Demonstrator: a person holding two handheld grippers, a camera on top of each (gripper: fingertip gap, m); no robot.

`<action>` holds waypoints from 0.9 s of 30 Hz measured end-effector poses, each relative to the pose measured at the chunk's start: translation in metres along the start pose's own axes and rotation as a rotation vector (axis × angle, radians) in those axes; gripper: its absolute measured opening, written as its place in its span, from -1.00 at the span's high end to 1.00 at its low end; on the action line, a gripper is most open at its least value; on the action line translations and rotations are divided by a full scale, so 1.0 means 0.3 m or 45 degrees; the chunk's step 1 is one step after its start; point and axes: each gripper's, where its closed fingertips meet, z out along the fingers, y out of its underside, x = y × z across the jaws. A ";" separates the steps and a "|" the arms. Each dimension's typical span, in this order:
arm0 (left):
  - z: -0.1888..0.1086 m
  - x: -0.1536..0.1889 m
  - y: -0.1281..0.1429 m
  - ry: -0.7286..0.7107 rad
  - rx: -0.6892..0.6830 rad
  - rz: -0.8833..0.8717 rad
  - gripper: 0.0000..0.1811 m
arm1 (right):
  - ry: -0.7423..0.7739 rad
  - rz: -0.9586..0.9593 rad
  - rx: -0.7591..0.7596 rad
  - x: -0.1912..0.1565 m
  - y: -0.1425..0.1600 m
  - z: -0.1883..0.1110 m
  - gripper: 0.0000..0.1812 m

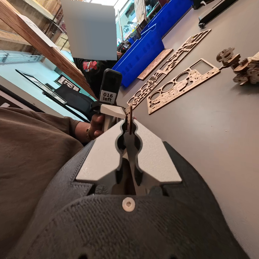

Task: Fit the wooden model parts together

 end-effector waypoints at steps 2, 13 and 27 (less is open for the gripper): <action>0.001 -0.006 0.001 -0.003 -0.026 0.043 0.95 | -0.021 0.043 0.018 0.005 -0.008 -0.009 0.97; -0.033 -0.067 0.039 -0.168 -0.278 0.389 0.80 | -0.071 0.145 -0.152 0.037 0.036 -0.037 1.00; -0.026 -0.050 0.046 -0.112 -0.248 0.218 0.99 | -0.126 0.236 -0.014 0.029 0.000 -0.019 0.64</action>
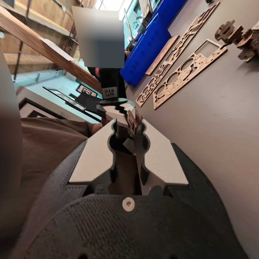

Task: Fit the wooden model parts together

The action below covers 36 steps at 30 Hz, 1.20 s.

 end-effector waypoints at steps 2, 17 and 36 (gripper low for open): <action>-0.006 0.007 -0.023 0.052 0.068 -0.102 0.99 | 0.003 0.002 0.012 -0.001 -0.002 0.003 0.64; 0.003 0.039 -0.022 0.103 0.109 -0.151 0.98 | 0.031 -0.089 0.043 -0.020 -0.002 0.021 0.94; -0.018 -0.002 -0.015 -0.099 0.018 0.223 0.93 | 0.070 -0.098 -0.062 -0.002 0.036 0.030 1.00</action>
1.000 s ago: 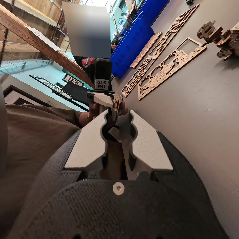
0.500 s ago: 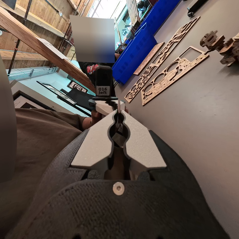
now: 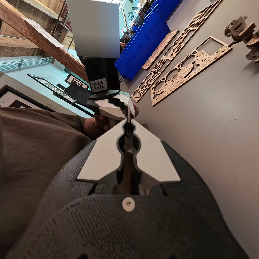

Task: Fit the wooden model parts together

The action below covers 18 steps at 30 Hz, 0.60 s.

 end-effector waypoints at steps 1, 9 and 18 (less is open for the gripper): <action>0.000 0.002 0.001 0.010 -0.005 -0.005 0.95 | -0.001 0.004 -0.003 0.000 0.001 0.000 1.00; 0.007 -0.020 0.015 -0.046 -0.062 0.000 0.96 | 0.072 -0.027 -0.036 0.024 0.014 0.005 1.00; 0.013 -0.039 0.022 -0.135 -0.084 0.014 0.96 | 0.114 -0.050 -0.047 0.038 0.019 0.003 0.99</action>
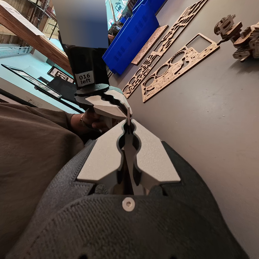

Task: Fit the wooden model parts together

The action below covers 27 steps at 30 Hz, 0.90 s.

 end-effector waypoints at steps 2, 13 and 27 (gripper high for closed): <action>0.000 0.001 0.001 0.001 0.003 -0.005 0.96 | -0.002 0.001 0.000 0.000 0.000 -0.001 0.99; -0.001 0.000 0.005 0.023 -0.016 -0.039 0.96 | -0.005 0.005 -0.007 -0.001 0.003 0.000 0.99; -0.006 0.020 -0.004 0.092 0.040 -0.015 0.96 | -0.056 0.073 0.054 -0.009 -0.023 -0.010 1.00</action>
